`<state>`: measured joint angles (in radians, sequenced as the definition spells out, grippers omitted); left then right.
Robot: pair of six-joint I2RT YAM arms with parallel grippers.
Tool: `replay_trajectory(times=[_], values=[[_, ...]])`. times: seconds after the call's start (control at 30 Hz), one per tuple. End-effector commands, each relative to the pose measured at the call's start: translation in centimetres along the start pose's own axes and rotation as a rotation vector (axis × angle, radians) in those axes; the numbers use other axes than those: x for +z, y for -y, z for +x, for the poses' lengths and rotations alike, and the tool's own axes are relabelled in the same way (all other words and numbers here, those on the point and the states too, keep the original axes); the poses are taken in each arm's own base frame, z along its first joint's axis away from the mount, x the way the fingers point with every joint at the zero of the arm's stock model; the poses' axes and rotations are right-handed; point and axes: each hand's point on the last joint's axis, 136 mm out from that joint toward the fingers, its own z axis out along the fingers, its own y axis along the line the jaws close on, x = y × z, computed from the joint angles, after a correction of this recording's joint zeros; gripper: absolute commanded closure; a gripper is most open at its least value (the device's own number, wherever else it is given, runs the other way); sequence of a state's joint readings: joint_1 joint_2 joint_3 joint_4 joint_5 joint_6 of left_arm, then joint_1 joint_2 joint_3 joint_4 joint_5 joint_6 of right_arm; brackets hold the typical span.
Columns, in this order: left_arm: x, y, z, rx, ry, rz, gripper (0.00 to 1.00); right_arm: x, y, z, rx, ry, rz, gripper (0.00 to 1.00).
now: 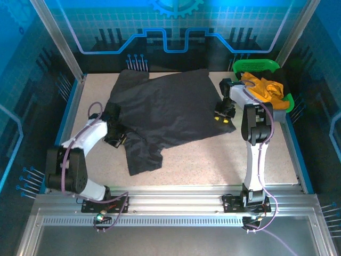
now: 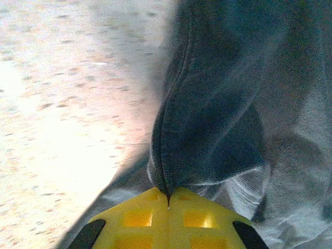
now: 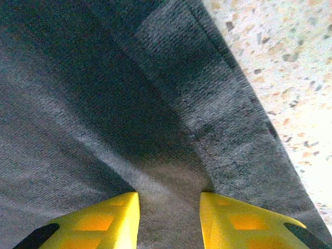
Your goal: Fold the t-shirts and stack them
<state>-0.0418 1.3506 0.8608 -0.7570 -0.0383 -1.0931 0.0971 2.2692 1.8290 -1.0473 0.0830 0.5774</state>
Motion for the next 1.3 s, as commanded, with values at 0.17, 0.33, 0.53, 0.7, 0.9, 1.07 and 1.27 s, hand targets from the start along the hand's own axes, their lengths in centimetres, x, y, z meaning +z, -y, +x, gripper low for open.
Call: replay_trajectory(times=[0.17, 0.33, 0.53, 0.7, 0.9, 1.07, 1.27], values=[[0.7, -7.0, -0.2, -0.117, -0.006, -0.137, 1.00, 0.8, 1.9, 1.2, -0.026, -0.059, 0.100, 0.64], [1.8, -6.2, -1.3, -0.073, 0.016, -0.108, 0.80, 0.7, 1.7, 1.2, -0.039, -0.045, 0.092, 0.64], [-2.0, -4.2, -3.5, -0.045, 0.120, -0.079, 0.54, -0.9, 1.2, 0.8, -0.086, 0.022, 0.078, 0.64], [-2.8, 0.7, -5.5, -0.077, 0.111, 0.045, 0.57, -1.3, -0.8, 0.2, -0.163, 0.055, 0.026, 0.64], [2.9, 6.9, -6.3, -0.086, -0.074, 0.056, 0.65, 0.8, -0.6, 0.6, -0.145, -0.057, 0.060, 0.65], [7.6, 10.1, -5.8, -0.011, -0.219, 0.041, 0.67, 1.1, 1.9, 1.1, -0.096, -0.116, 0.098, 0.65], [9.9, 13.0, -3.4, 0.094, -0.283, 0.041, 0.66, 0.4, 5.8, 2.9, -0.049, -0.141, 0.160, 0.65]])
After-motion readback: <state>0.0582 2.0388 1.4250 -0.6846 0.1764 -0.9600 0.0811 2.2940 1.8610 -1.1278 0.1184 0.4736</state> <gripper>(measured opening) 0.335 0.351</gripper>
